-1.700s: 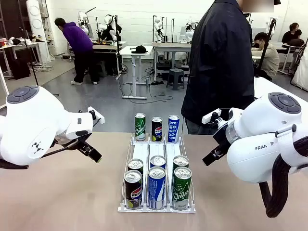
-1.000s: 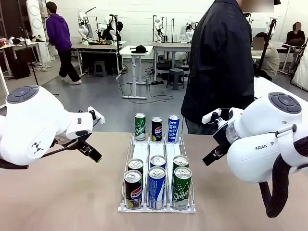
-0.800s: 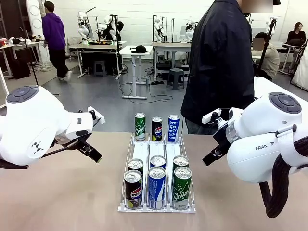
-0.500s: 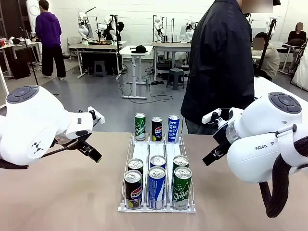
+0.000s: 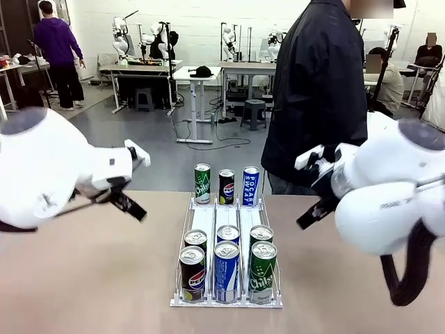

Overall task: Retrieve and hand over the desired beverage to the person.
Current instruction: Pick up a can of the same type that the person held from the Automatic Can Dispenser.

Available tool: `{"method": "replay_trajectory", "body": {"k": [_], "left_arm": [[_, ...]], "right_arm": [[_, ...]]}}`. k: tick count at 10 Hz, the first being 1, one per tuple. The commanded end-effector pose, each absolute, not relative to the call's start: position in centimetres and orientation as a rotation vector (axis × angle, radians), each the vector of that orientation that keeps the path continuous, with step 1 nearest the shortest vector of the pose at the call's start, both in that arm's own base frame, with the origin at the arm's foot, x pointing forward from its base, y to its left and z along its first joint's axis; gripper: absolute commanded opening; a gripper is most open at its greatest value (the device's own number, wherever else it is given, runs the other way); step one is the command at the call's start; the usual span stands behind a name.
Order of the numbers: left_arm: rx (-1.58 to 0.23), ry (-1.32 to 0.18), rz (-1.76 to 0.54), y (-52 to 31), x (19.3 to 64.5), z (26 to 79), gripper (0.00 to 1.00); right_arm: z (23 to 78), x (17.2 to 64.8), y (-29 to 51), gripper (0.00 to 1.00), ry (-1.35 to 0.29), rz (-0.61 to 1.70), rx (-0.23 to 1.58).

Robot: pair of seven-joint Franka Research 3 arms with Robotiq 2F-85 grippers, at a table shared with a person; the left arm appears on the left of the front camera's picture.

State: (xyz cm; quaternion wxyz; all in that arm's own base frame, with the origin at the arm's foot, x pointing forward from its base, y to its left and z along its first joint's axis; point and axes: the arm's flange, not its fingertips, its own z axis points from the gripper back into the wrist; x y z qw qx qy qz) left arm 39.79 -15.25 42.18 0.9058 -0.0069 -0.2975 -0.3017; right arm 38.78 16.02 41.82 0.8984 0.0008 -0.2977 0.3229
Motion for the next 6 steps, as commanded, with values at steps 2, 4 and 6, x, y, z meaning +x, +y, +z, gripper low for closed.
{"method": "replay_trajectory", "body": {"k": [2,4,6], "left_arm": [[0.061,-0.649,-0.625,-14.7,37.2,55.7,1.00],[0.094,-0.668,-0.632,-15.2,35.6,61.0,1.00],[0.051,-0.687,-0.634,-14.4,34.9,60.8,1.00]], "right_arm": [[54.6,34.3,13.3,1.00,-0.631,0.596,-0.059],[60.9,32.1,12.2,1.00,-0.645,0.582,-0.037],[59.6,31.7,11.8,1.00,-0.666,0.602,-0.041]]}}
